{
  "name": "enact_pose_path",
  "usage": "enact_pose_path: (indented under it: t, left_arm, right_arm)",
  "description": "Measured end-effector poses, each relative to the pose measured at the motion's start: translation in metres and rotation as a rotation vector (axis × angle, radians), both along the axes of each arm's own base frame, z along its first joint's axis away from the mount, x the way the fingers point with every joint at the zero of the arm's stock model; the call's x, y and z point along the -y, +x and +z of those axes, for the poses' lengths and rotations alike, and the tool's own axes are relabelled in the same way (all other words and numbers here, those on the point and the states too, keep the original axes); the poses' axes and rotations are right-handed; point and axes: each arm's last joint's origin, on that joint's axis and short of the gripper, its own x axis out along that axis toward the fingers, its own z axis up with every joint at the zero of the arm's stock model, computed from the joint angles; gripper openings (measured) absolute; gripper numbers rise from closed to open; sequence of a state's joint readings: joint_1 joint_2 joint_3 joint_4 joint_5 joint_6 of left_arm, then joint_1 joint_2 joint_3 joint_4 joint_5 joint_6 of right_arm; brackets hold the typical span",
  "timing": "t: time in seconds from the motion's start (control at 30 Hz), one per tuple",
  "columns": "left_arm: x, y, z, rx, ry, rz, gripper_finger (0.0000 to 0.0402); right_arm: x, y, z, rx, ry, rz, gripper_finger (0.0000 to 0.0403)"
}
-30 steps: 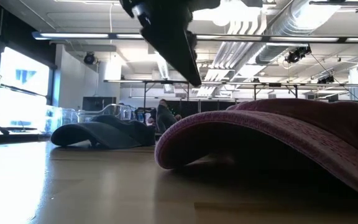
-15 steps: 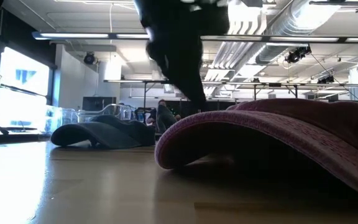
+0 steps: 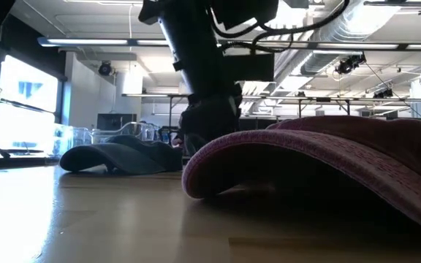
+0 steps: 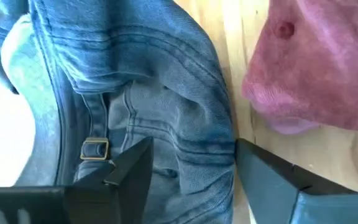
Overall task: Pick & Place hat
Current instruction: Put the bottom blue cap into the top transparent bin
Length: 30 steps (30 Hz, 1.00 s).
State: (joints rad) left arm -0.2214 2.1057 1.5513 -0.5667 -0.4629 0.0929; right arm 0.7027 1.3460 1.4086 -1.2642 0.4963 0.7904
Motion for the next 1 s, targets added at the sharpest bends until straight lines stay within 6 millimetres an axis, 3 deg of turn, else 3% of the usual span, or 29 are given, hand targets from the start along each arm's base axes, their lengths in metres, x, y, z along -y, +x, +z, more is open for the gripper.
enact_pose_path:
  t: [0.13, 0.33, 0.4, 0.67, 1.0]
  left_arm:
    - [-0.001, 0.003, -0.009, -0.003, 0.002, 0.006, 0.0157]
    - [-0.009, 0.005, -0.006, -0.001, -0.098, 0.054, 0.0029]
    - [-0.015, 0.006, 0.002, 0.001, -0.148, 0.076, 0.0012]
    - [-0.066, 0.005, 0.082, 0.050, -0.425, 0.176, 0.0005]
    - [-0.150, -0.036, 0.210, 0.228, -0.549, 0.315, 0.0003]
  right_arm:
    - [0.000, 0.000, 0.000, 0.012, 0.008, -0.024, 0.0204]
    - [0.000, 0.001, 0.000, 0.029, 0.025, -0.066, 0.0204]
    - [0.000, 0.001, 0.001, 0.036, 0.022, -0.073, 0.0204]
    - [0.001, 0.001, 0.001, 0.058, -0.005, -0.083, 0.0204]
    - [0.003, 0.002, 0.002, 0.098, -0.101, -0.062, 0.0204]
